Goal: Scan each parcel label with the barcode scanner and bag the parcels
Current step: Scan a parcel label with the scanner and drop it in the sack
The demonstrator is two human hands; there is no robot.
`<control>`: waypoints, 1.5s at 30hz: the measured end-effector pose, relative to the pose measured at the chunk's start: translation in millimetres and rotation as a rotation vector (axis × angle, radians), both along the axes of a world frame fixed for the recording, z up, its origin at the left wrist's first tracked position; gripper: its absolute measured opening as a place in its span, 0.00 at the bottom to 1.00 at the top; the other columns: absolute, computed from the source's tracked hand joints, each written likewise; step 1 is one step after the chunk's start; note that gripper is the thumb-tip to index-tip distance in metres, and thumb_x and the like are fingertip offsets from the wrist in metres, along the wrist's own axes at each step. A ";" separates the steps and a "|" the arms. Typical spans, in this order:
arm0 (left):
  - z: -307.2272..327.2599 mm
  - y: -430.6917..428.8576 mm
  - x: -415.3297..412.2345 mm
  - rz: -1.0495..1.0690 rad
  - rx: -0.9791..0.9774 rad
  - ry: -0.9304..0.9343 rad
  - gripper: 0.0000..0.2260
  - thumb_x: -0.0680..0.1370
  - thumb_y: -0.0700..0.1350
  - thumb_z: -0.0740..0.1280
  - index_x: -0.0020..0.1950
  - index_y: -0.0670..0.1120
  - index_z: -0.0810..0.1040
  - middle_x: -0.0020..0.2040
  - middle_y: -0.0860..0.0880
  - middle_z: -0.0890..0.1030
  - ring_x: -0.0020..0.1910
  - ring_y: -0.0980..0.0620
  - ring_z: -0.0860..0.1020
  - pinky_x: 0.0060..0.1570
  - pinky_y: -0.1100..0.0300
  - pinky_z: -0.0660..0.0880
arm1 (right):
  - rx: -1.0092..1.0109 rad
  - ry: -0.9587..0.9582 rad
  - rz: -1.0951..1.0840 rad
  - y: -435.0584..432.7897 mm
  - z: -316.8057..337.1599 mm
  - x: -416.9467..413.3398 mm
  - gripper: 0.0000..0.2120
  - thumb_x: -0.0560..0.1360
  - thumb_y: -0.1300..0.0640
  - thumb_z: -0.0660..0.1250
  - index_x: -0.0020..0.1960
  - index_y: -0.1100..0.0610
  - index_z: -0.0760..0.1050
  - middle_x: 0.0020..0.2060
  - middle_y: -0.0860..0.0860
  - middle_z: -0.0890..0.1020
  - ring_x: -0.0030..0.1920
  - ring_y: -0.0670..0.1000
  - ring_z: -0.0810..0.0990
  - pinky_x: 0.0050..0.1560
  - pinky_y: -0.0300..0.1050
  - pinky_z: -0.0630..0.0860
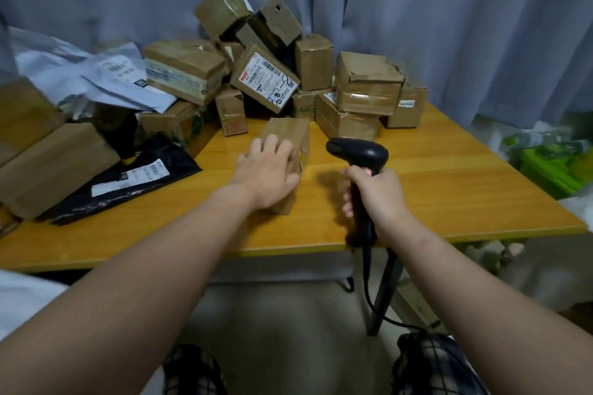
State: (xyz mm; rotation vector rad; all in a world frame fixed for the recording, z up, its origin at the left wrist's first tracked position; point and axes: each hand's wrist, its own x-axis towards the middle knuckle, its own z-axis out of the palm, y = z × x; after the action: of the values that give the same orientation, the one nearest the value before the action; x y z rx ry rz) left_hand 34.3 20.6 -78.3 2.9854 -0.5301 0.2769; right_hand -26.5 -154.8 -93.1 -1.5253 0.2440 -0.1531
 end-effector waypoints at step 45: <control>-6.0 70.7 -32.0 0.152 -0.772 0.066 0.27 0.69 0.56 0.76 0.58 0.45 0.68 0.56 0.49 0.72 0.53 0.52 0.72 0.49 0.60 0.70 | -0.078 -0.183 0.052 18.0 0.9 -15.9 0.13 0.73 0.55 0.73 0.56 0.50 0.76 0.51 0.46 0.80 0.52 0.42 0.77 0.46 0.30 0.70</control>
State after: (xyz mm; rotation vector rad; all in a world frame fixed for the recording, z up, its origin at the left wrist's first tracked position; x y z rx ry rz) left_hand 2.3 91.4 -84.4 2.2685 -0.1314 0.3058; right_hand -42.3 -136.8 -92.2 -1.5825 0.0532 -0.2619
